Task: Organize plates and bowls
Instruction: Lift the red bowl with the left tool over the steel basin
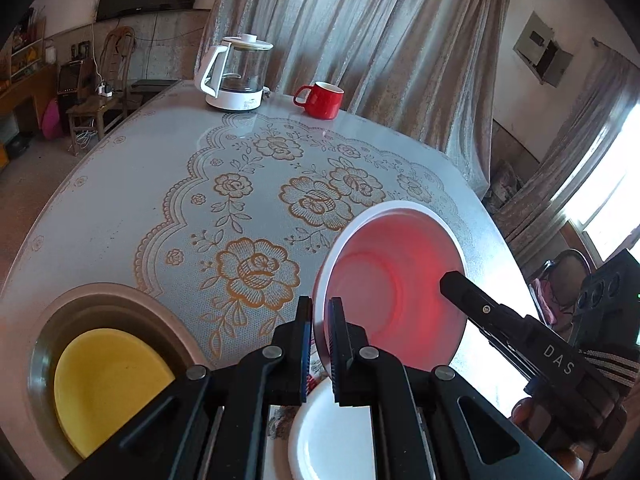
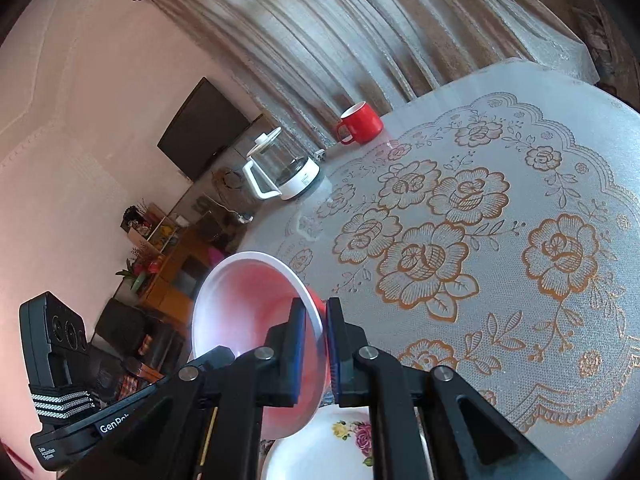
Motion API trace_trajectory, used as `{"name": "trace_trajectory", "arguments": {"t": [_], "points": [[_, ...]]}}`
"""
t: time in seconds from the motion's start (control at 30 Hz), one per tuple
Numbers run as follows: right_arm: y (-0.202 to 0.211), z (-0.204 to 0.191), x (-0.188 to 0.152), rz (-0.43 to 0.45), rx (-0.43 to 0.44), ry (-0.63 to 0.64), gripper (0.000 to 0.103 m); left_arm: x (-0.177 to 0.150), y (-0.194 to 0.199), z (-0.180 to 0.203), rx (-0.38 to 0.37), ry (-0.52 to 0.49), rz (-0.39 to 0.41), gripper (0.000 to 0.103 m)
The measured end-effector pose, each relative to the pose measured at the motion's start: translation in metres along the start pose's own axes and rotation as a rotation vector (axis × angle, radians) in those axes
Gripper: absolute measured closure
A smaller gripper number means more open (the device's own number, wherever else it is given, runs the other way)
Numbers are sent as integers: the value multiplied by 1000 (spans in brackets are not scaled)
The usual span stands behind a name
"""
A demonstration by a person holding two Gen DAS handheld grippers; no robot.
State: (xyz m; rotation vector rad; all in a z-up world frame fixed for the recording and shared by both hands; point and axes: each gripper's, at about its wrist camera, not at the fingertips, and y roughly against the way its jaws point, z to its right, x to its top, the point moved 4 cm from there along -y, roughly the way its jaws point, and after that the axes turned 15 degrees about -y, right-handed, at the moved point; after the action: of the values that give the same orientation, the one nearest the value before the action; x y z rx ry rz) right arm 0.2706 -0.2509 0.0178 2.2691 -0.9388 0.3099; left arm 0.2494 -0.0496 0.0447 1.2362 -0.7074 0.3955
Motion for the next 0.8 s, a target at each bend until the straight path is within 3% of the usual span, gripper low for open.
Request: {"name": "trace_trajectory", "arguments": {"t": [0.27, 0.8], "points": [[-20, -30, -33, -57, 21, 46, 94, -19, 31, -37, 54, 31, 42, 95], [-52, -82, -103, -203, 73, 131, 94, -76, 83, -106, 84, 181, 101, 95]]}}
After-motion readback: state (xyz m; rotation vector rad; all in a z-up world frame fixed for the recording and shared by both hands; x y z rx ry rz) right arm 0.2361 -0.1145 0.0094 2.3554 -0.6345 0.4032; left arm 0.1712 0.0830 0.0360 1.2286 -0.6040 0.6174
